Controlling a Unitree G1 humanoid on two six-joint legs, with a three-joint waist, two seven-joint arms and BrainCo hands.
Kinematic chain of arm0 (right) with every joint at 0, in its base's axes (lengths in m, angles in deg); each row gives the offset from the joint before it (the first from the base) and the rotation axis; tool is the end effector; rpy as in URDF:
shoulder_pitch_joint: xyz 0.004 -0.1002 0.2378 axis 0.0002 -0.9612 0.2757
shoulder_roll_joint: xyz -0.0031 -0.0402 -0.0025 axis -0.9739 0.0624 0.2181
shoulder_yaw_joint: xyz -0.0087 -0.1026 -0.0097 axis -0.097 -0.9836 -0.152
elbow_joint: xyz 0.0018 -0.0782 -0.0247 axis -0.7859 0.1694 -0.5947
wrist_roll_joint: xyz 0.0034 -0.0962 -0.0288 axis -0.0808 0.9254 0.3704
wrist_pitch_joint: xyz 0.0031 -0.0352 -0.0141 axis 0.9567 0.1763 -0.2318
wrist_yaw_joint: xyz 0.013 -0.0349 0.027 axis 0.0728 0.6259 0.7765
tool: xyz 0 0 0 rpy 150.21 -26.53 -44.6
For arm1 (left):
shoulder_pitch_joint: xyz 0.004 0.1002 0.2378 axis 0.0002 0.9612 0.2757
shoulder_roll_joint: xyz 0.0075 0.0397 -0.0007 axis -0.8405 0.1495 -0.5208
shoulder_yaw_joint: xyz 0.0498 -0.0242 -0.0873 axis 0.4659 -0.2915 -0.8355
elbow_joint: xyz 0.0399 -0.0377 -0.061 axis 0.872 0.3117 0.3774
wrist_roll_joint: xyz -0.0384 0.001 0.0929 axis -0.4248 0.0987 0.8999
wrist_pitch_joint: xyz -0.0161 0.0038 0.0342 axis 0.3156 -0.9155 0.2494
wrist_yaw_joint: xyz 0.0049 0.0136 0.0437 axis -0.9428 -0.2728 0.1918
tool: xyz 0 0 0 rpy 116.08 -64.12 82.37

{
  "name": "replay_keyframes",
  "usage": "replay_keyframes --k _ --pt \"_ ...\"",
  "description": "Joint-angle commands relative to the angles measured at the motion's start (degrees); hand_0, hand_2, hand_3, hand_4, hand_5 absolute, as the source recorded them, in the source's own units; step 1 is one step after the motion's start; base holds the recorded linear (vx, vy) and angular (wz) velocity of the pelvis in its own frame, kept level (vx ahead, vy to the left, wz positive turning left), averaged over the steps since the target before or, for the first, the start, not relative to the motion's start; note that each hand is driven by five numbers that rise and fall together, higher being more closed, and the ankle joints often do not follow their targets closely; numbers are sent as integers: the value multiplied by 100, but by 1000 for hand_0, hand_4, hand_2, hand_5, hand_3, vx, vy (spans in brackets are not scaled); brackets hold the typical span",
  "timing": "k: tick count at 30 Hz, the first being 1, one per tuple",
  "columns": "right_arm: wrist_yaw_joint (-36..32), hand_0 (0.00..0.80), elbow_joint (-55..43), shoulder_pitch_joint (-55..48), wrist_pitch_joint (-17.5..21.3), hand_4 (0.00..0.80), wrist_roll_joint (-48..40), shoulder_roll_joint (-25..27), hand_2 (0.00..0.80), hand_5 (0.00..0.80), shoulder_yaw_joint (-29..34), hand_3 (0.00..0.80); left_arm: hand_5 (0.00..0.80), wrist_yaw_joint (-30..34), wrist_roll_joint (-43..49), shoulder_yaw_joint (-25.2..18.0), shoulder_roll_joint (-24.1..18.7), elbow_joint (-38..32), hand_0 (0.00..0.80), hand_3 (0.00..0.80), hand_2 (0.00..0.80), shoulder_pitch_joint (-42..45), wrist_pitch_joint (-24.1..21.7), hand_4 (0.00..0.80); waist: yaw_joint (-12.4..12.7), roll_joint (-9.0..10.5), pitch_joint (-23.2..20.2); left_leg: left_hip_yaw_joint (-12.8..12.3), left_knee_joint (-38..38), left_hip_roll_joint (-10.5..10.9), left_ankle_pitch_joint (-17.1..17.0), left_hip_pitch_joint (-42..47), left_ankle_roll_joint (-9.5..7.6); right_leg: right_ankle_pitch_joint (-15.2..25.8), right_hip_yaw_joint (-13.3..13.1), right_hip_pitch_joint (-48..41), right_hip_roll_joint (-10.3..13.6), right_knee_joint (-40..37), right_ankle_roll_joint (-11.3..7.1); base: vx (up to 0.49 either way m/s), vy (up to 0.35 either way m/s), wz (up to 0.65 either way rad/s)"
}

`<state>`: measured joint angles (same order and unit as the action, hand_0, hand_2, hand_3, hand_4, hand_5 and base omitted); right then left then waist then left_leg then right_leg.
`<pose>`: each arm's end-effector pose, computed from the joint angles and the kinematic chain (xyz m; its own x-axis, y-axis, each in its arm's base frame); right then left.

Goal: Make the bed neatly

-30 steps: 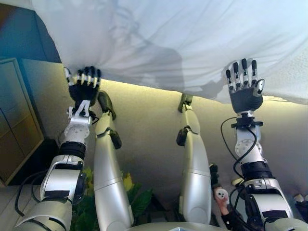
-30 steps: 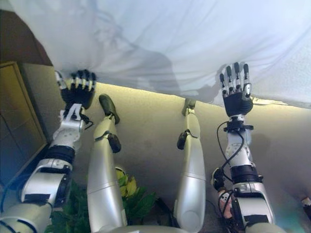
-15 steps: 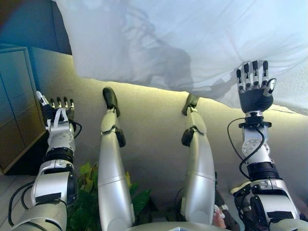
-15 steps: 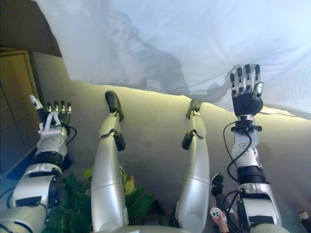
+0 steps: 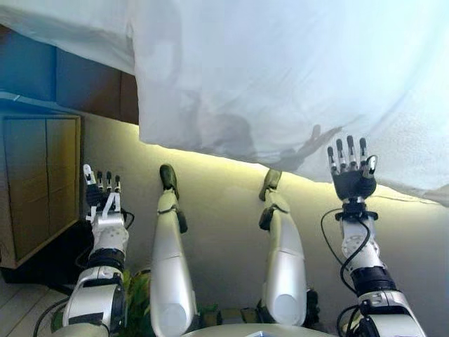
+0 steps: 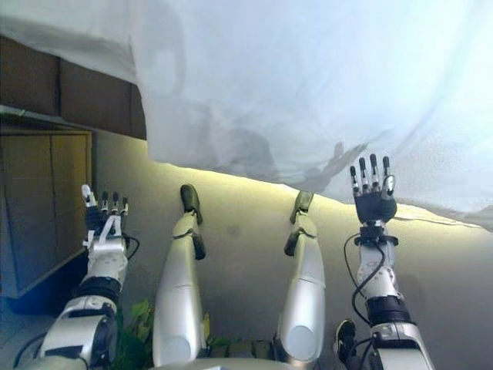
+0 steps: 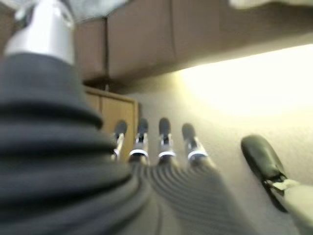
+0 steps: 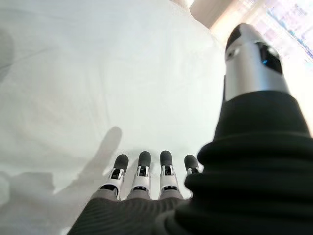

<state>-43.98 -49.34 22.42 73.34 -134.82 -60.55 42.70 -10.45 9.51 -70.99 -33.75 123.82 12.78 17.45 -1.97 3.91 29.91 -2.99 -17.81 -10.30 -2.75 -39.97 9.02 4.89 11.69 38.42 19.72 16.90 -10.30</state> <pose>0.2250 -0.2477 0.0256 0.9663 -0.1561 0.2049 -0.0864 0.5530 0.8287 0.2432 0.2658 0.0103 0.8297 0.4980 -0.2521 -0.4749 0.3926 -0.7876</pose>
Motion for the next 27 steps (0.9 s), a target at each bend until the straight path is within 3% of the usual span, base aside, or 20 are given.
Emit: replay_keyframes --k 1,9,17,21,27 --pt "-75 0 -280 -514 371 0 182 -4 0 0 384 0 0 158 909 -71 -111 -223 0 0 0 422 -464 0 151 60 -12 -12 198 -72 -188 677 -75 502 -93 -935 277 -559 -302 91 -100 8" --pt "-222 0 356 -1280 31 0 543 -315 0 0 469 0 0 1059 1331 -73 171 -914 0 0 0 1517 -27 0 359 -32 -1004 -252 1135 -90 -128 2319 -67 521 104 -2455 203 -1313 -337 208 -50 2" --pt "6 0 754 -1741 -76 0 1338 -628 0 0 191 0 0 1690 2442 390 162 -1814 0 0 0 2304 589 0 595 -60 -2139 -340 1816 -33 -165 3463 -112 608 361 -3434 95 -1786 -385 219 -43 9" --pt "268 0 541 -1828 24 0 1584 -663 0 0 -29 0 0 1909 2460 612 112 -2262 0 0 0 2456 1087 0 693 -74 -2472 -331 1937 8 -138 3769 -135 642 458 -3720 68 -1913 -392 154 -50 -2" --pt "529 0 414 -1872 89 0 1554 -723 0 0 -96 0 0 1836 2376 802 106 -2345 0 0 0 2442 1243 0 633 -129 -2724 -363 1918 1 -38 4062 -184 454 368 -3891 -15 -1776 -345 83 -8 1"
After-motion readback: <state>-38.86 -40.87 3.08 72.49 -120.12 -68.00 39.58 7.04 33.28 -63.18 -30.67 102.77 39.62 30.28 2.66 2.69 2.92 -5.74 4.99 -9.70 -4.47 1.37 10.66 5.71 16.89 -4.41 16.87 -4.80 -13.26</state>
